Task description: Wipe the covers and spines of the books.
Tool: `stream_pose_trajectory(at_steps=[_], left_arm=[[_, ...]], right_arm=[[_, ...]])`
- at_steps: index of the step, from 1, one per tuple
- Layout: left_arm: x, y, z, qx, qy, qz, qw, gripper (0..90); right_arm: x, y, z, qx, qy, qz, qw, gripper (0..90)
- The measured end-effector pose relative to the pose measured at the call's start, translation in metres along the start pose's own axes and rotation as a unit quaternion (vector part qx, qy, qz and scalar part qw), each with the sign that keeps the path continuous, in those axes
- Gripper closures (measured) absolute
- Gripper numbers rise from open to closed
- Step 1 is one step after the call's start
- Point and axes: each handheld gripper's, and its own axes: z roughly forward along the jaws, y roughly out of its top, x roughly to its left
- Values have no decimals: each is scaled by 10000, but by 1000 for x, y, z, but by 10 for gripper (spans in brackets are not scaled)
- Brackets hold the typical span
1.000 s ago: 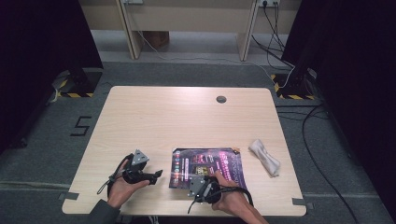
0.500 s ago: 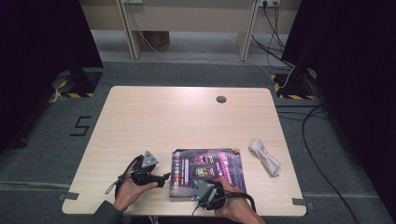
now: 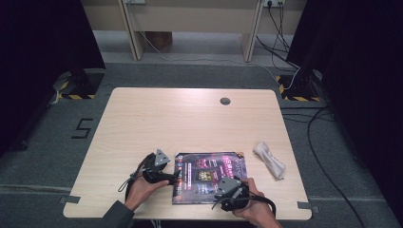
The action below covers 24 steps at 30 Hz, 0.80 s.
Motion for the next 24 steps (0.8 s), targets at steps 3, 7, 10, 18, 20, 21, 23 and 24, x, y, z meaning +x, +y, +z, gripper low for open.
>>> stream_pose_trajectory(at_steps=[3,7,10,18,20,21,23,24], left_arm=[[-1,4,6,42,4,86,10000,190],[-3,8,13,52,39,126,9999,190],[-4,10,17,55,64,142,9999,190],[-4,9,19,85,24,216,9997,177],[-3,8,18,99,-34,144,9998,178],[-2,6,17,64,-76,125,9999,183],[-2,2,13,46,-137,54,9999,213],[-2,0,12,36,-144,23,9999,214]], right_arm=[[0,-11,-4,-16,-25,176,9998,410],[1,-22,-8,49,-42,294,9995,401],[2,-27,-10,81,-39,302,9995,404],[0,-30,-7,223,-141,171,9995,393],[-1,-29,-7,240,-259,104,9993,400],[-2,-29,-7,274,-321,67,9991,399],[-4,-28,-6,317,-398,51,9987,399],[-6,-28,-5,329,-447,63,9984,399]])
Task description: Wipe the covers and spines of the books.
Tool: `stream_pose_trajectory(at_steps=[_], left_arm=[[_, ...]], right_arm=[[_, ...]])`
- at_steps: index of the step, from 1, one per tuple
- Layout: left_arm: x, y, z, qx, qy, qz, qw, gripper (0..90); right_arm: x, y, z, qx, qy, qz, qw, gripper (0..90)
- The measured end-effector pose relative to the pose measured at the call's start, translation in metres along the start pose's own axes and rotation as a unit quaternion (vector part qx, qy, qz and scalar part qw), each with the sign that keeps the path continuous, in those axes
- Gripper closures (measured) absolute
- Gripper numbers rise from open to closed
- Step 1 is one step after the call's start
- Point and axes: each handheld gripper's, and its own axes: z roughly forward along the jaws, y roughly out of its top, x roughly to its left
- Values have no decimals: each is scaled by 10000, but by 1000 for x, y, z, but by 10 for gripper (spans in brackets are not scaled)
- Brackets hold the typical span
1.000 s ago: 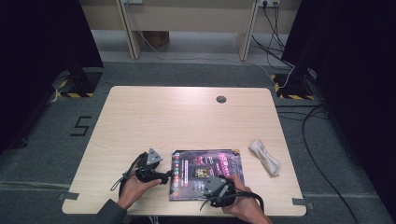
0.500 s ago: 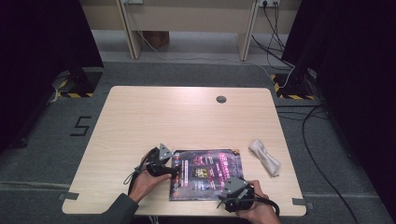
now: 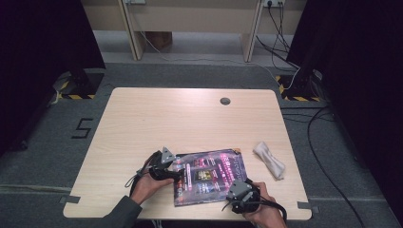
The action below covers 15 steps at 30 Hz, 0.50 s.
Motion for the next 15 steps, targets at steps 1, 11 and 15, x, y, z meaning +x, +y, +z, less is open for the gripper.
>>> stream_pose_trajectory(at_steps=[1,11,15], left_arm=[[-1,-2,-3,24,12,-26,10000,214],[-12,-12,-17,108,251,51,9996,225],[-17,-13,-19,67,329,82,9994,261]], right_arm=[[-2,0,1,2,-48,9,10000,396],[-40,10,23,-58,-435,512,9977,377],[-55,17,36,-61,-544,717,9959,358]])
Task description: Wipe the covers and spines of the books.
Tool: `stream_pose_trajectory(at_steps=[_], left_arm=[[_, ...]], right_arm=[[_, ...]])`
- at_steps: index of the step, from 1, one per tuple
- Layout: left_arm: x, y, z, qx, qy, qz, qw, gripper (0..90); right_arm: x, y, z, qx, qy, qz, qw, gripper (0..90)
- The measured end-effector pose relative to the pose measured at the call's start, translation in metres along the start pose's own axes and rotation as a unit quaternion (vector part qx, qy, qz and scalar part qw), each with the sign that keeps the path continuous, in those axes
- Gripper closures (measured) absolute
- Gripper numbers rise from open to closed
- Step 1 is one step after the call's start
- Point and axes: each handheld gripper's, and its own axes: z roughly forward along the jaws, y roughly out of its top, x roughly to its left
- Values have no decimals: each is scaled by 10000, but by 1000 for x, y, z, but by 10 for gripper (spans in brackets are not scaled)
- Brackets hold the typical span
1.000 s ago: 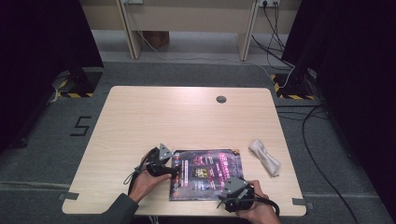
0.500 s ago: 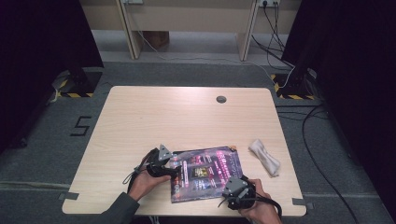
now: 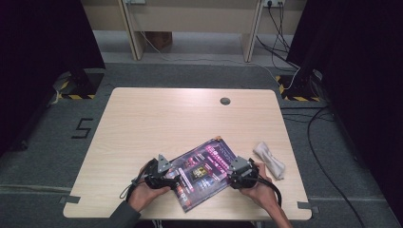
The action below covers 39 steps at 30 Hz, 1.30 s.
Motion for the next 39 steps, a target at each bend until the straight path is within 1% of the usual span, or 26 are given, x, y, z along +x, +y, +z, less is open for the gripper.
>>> stream_pose_trajectory(at_steps=[1,2,3,4,6,7,8,9,10,11,12,15,16,17,18,19,20,22,23,25,26,30,34,35,37,39], left_arm=[[-1,0,-1,-5,10,11,10000,271],[-3,0,-2,8,10,71,10000,281],[-3,-1,-3,14,11,92,10000,284],[-4,-1,-3,24,23,106,9999,282],[-3,-1,-4,19,33,248,9997,272],[-2,0,-4,2,91,292,9995,245],[0,0,-3,-32,179,262,9995,242],[3,0,-2,-37,158,212,9996,251],[5,0,-1,-47,102,170,9998,244],[9,1,1,-78,20,74,9999,242],[13,1,3,-76,0,-21,10000,242],[21,4,9,-93,-125,-136,9998,226],[23,4,10,-91,-170,-147,9997,226],[24,4,11,-85,-265,-179,9995,223],[25,5,12,-66,-329,-170,9993,221],[26,5,13,-86,-348,-187,9992,221],[26,5,13,-71,-370,-213,9991,217],[26,5,12,-69,-441,-161,9989,255],[26,5,12,-51,-495,-182,9986,266],[27,4,11,-27,-639,-271,9976,300],[27,3,10,-9,-655,-320,9973,300],[23,1,6,40,-704,-222,9973,335],[18,-2,1,156,-891,-214,9957,344],[16,-3,0,164,-906,-222,9955,345],[13,-4,-3,166,-919,-231,9954,340],[9,-5,-5,199,-906,-153,9956,329]], right_arm=[[-2,4,4,-3,-40,17,10000,353],[-3,6,7,-15,-98,22,9999,353],[-5,9,10,-15,-105,39,9999,354],[-6,10,11,-28,-90,60,9999,354],[-6,12,8,-69,35,175,9998,355],[-6,11,4,-128,95,227,9996,355],[-5,9,0,-164,135,268,9994,355],[-5,7,-4,-202,140,293,9993,355],[-4,4,-8,-214,162,343,9991,354],[-4,2,-11,-250,171,366,9989,355],[-5,-2,-15,-300,178,418,9985,354],[-4,-13,-20,-308,301,572,9974,353],[-2,-17,-21,-284,308,573,9975,353],[-1,-19,-21,-268,321,545,9976,353],[1,-22,-21,-220,333,515,9979,353],[2,-23,-21,-205,339,484,9980,353],[3,-23,-20,-206,324,474,9981,353],[4,-22,-18,-161,293,406,9986,352],[5,-22,-17,-134,260,399,9988,352],[6,-21,-14,-58,168,292,9994,350],[6,-21,-12,-48,131,245,9996,338],[2,-17,-9,-40,28,285,9996,337],[-5,-11,-1,-36,-103,338,9994,335],[-7,-9,2,-44,-136,365,9992,335],[-13,-5,7,-9,-123,474,9988,331],[-17,0,13,-14,-174,516,9985,331]])
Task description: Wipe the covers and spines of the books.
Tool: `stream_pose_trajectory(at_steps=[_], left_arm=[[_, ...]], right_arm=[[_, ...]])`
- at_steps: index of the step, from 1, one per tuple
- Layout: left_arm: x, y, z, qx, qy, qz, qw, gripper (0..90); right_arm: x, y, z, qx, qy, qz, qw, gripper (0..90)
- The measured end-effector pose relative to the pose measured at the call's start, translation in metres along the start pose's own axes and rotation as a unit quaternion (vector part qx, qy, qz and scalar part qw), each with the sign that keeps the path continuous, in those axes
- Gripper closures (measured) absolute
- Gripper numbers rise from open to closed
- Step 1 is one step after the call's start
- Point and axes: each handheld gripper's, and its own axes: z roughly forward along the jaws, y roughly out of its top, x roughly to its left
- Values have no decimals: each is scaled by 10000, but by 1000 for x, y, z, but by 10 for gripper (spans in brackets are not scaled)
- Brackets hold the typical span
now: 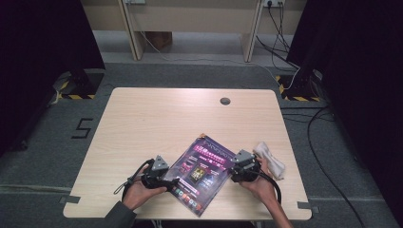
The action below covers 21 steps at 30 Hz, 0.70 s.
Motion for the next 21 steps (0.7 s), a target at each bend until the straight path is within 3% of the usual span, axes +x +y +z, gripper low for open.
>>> stream_pose_trajectory(at_steps=[5,8,10,14,16,21], left_arm=[[-8,-6,-6,20,-5,-19,10000,318],[-12,-8,-8,44,71,58,9999,324],[-13,-9,-10,61,40,23,10000,321],[-15,-12,-12,63,-86,-36,9999,319],[-18,-13,-13,79,-89,25,9999,320],[-26,-16,-15,103,-209,120,9997,327]], right_arm=[[-2,8,8,-49,-133,147,9998,336],[-2,5,4,-146,237,522,9982,340],[-2,0,-2,-282,533,878,9943,347],[2,-6,-11,-388,976,1227,9869,350],[5,-7,-11,-374,1096,1334,9843,350],[9,-8,-6,-311,1249,1341,9826,348]])
